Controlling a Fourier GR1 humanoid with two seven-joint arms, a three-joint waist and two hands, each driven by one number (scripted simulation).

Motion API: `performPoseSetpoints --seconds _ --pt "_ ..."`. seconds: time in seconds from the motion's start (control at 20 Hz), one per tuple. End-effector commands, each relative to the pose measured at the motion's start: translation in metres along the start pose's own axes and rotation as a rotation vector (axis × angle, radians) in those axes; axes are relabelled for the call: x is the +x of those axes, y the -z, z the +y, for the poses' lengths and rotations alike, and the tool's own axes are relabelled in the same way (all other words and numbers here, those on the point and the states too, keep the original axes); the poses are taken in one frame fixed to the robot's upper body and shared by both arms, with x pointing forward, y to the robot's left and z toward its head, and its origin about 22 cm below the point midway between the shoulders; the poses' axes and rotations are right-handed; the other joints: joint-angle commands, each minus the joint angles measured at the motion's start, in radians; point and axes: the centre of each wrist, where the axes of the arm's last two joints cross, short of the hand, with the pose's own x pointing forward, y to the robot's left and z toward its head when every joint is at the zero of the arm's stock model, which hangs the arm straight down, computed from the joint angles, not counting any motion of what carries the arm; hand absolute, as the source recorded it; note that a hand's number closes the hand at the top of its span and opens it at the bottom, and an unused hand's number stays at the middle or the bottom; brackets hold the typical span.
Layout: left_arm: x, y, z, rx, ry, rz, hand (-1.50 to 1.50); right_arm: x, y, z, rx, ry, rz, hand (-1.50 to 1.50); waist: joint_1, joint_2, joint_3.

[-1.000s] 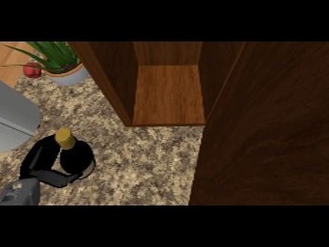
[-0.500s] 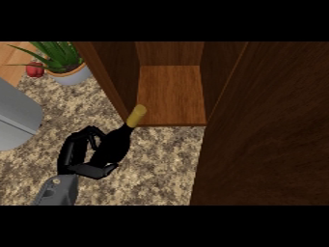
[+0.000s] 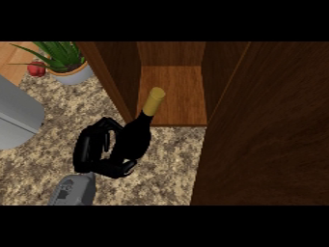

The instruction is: Pick up the wine, place it into the cabinet and close the cabinet

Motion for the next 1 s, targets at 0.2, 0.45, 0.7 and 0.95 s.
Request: performPoseSetpoints --seconds 0.2,0.45,0.7,0.95 --pt "0.068 0.028 -0.066 -0.042 -0.133 0.005 1.50 0.013 0.000 -0.009 0.049 0.052 -0.004 -1.50 0.002 0.000 0.000" --pt "0.100 0.058 -0.088 0.001 -0.133 0.005 1.50 0.005 -0.014 -0.009 0.069 0.040 0.008 -1.50 -0.005 0.004 0.000" --pt "0.137 0.104 -0.109 0.027 -0.096 -0.003 1.50 0.007 -0.005 -0.013 0.061 0.055 -0.001 -1.50 -0.010 0.006 0.000" --pt "0.155 0.131 -0.129 0.054 -0.106 0.076 1.50 0.011 -0.015 -0.004 0.075 0.031 0.003 -1.50 -0.018 0.005 -0.001"
